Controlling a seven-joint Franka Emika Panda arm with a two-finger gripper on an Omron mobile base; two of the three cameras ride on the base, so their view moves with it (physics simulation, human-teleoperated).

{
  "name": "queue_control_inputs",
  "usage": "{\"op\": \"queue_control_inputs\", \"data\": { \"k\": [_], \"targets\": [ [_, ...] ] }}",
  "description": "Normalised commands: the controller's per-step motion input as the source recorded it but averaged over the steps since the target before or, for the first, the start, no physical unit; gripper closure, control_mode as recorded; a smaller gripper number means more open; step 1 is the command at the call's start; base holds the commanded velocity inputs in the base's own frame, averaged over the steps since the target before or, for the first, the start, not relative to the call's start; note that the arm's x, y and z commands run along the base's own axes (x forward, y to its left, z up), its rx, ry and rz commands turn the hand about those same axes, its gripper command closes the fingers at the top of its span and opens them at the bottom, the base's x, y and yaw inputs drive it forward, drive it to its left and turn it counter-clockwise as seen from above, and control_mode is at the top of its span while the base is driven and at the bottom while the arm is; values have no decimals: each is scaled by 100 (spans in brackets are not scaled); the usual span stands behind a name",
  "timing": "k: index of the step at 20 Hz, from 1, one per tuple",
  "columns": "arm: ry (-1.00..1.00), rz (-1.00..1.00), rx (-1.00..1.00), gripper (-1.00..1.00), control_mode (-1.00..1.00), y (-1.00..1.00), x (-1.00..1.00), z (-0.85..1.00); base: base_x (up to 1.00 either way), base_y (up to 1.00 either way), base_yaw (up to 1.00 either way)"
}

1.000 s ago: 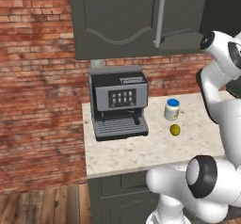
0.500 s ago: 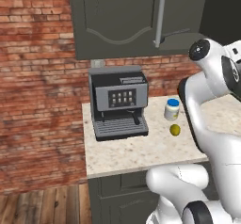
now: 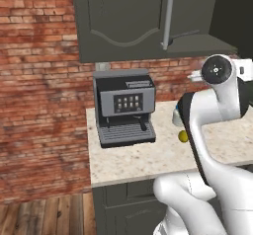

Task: Pick the pan from the cabinet and place it on the stove. Then turn on the stove burner for the pan.

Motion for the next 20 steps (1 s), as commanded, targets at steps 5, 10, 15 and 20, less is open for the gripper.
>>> {"op": "queue_control_inputs", "data": {
  "k": [5, 10, 15, 20],
  "targets": [
    [-52, 24, 22, -100, -100, 26, 2, 4, 0, 0, 0],
    [-44, 22, 15, -100, -100, 22, 0, 28, 0, 0, 0],
    [-30, 17, 11, -100, -100, 34, 0, 46, 0, 0, 0],
    [-23, 12, 3, -100, -100, 36, 0, 64, 0, 0, 0]
  ]
}}
